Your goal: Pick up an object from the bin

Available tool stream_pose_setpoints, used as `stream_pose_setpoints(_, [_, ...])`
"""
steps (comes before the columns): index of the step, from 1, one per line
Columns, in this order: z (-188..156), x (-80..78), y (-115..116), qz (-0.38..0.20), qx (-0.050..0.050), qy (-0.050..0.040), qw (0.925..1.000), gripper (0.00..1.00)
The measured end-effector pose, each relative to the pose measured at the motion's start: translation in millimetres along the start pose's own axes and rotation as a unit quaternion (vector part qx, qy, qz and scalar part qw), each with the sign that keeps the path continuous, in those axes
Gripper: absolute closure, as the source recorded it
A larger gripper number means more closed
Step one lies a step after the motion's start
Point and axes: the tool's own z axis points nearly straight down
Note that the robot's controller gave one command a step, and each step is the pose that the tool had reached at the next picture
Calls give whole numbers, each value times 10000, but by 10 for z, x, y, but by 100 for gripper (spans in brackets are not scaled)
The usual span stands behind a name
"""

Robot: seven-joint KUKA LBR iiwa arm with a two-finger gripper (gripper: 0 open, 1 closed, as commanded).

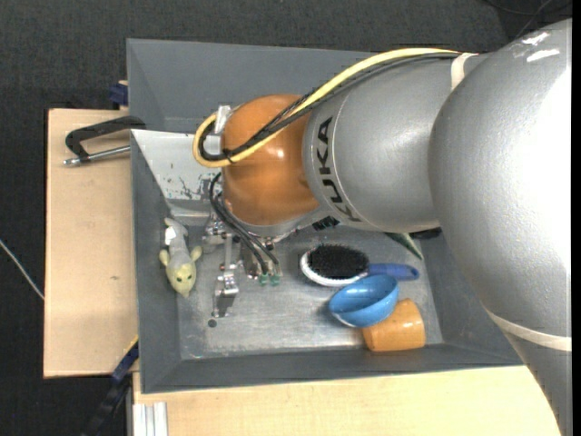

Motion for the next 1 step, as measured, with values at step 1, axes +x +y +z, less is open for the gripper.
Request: stream_pose_setpoints(1, [725,-327,136,76,-15,-30,10000,0])
